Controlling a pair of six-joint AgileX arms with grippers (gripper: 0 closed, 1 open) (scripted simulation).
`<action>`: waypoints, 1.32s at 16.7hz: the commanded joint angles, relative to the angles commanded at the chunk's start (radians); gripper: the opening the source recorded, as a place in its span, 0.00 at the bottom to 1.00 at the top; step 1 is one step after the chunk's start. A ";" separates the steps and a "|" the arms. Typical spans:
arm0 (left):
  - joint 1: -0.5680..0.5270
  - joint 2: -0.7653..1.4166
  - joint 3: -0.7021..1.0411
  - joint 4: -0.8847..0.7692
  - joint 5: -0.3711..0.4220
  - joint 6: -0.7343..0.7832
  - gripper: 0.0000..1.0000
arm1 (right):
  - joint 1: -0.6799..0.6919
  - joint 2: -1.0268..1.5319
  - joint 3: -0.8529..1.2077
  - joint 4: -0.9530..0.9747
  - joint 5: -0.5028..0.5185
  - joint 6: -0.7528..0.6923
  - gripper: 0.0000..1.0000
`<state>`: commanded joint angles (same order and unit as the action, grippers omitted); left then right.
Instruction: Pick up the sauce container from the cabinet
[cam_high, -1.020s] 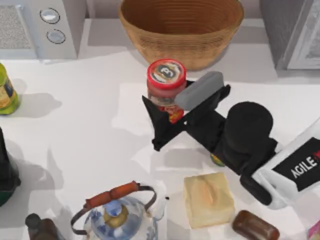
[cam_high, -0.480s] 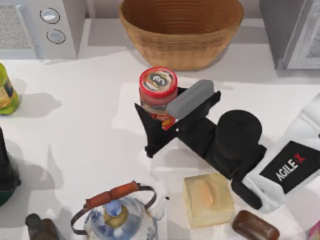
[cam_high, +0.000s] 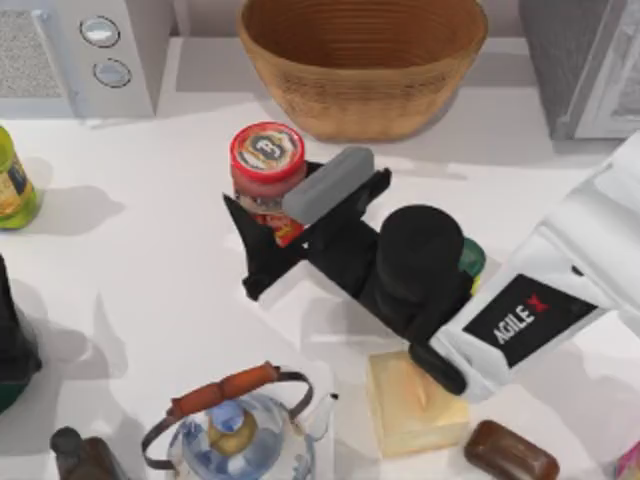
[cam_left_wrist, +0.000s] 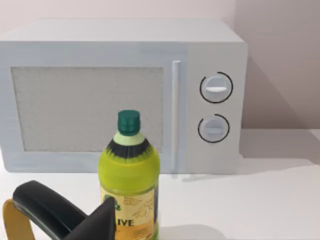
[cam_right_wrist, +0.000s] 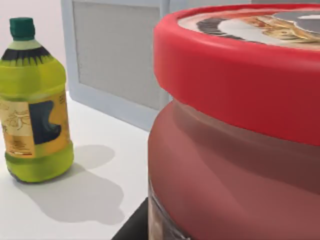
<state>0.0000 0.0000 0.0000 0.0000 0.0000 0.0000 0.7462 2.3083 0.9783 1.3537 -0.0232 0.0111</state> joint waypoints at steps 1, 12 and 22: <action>0.000 0.000 0.000 0.000 0.000 0.000 1.00 | -0.003 0.022 0.027 -0.010 0.001 0.000 0.00; 0.000 0.000 0.000 0.000 0.000 0.000 1.00 | -0.029 0.078 0.087 -0.030 0.004 -0.001 0.23; 0.000 0.000 0.000 0.000 0.000 0.000 1.00 | -0.029 0.078 0.087 -0.030 0.004 -0.001 0.98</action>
<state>0.0000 0.0000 0.0000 0.0000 0.0000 0.0000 0.7167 2.3863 1.0650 1.3232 -0.0193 0.0097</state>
